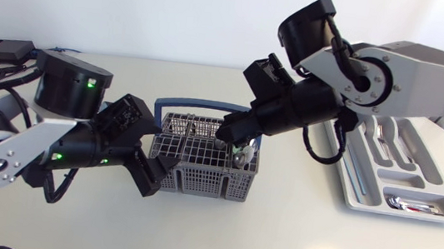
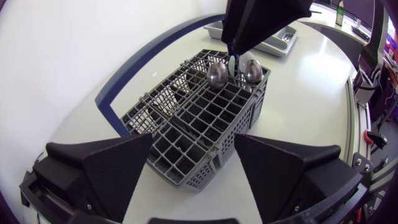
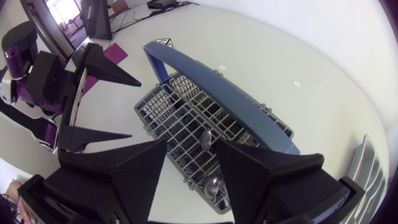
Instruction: Transfer all utensils from the basket to the drawer tray.
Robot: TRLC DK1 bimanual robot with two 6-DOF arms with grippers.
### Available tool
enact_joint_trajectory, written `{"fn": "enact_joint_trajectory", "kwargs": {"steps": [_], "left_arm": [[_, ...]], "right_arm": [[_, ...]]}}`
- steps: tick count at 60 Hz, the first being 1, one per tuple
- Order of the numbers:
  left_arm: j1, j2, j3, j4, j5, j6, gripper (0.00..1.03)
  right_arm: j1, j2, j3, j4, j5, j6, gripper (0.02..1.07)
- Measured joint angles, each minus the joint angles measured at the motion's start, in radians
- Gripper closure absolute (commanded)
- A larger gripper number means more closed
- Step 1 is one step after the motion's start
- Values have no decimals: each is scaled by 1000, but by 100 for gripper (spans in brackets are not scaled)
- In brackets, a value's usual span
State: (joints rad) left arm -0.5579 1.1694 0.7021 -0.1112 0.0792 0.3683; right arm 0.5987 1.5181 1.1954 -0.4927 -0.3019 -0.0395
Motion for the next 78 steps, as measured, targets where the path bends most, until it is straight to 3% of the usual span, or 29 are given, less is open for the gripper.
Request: {"fn": "enact_joint_trajectory", "kwargs": {"steps": [42, 64, 70, 78], "left_arm": [[-8, 165, 51, 113, 13, 5, 12], [-9, 165, 51, 122, 14, -2, 12], [-10, 166, 51, 125, 14, -2, 12], [-18, 170, 51, 125, 14, -2, 12]], "right_arm": [[-5, 97, 0, 79, 23, 40, 53], [-5, 113, -1, 108, 32, 40, 80], [-5, 114, -5, 108, 39, 40, 81], [-5, 117, -6, 108, 39, 40, 91]]}}
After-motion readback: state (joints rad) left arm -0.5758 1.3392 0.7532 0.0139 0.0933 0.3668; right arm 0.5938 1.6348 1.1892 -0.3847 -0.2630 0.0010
